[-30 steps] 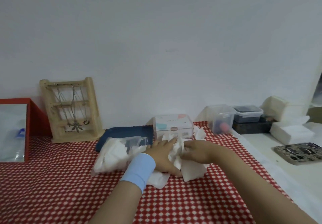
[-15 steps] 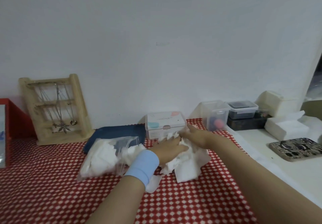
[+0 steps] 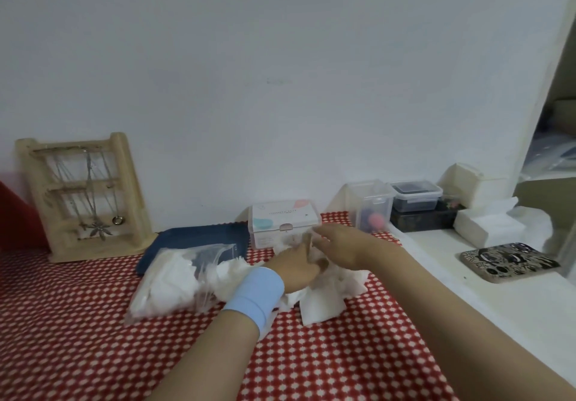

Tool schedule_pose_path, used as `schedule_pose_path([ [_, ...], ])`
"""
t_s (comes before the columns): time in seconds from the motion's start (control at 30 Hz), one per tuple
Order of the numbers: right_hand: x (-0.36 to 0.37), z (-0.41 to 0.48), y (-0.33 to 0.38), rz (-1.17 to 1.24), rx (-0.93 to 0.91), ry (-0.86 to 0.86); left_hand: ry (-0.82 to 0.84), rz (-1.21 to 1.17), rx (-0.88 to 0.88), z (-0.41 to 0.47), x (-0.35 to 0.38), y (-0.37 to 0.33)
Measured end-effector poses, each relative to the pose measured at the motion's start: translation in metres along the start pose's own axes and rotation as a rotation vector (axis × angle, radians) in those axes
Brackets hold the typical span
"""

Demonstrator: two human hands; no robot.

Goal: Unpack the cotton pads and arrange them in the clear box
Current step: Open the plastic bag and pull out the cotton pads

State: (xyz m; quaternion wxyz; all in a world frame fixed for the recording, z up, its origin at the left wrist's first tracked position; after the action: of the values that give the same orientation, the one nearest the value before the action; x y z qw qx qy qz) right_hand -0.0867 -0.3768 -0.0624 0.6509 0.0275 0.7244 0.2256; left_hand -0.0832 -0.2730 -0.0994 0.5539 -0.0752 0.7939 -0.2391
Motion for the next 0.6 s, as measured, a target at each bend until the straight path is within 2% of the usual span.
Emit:
schedule_pose_path([
  [0.07, 0.014, 0.0, 0.01, 0.042, -0.028, 0.084, -0.045, 0.027, -0.005, -0.012, -0.016, 0.002],
  [0.1, 0.023, 0.0, 0.009, 0.018, 0.017, 0.154, -0.07, 0.044, 0.004, -0.02, -0.026, 0.004],
  [0.2, 0.026, 0.006, 0.007, -0.072, 0.079, 0.167, -0.109, 0.028, 0.048, -0.034, -0.049, 0.017],
  [0.27, 0.013, 0.012, 0.024, -0.239, 0.02, 0.099, -0.135, -0.019, 0.061, -0.043, -0.067, 0.029],
  [0.37, -0.011, 0.022, 0.063, -0.379, -0.103, -0.144, -0.272, -0.067, 0.091, -0.055, -0.1, 0.048],
  [0.47, -0.013, 0.031, 0.11, -0.199, -0.238, -0.249, -0.431, -0.094, 0.026, -0.061, -0.128, 0.087],
  [0.6, 0.013, 0.052, 0.156, 0.072, -0.393, -0.178, -0.517, -0.028, -0.172, -0.058, -0.148, 0.15],
])
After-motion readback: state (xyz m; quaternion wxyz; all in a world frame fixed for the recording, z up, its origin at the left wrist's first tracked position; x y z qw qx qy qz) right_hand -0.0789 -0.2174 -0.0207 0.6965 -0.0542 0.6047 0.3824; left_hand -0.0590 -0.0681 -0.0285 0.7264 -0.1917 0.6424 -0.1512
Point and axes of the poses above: each hand's wrist, its own z-axis towards the middle knuckle, its own x-axis out of the palm, y = z × x, the point moved 8 cm from there along z, towards the middle knuckle, and after that the axes turned 9 degrees about -x, right-handed, at the moved point
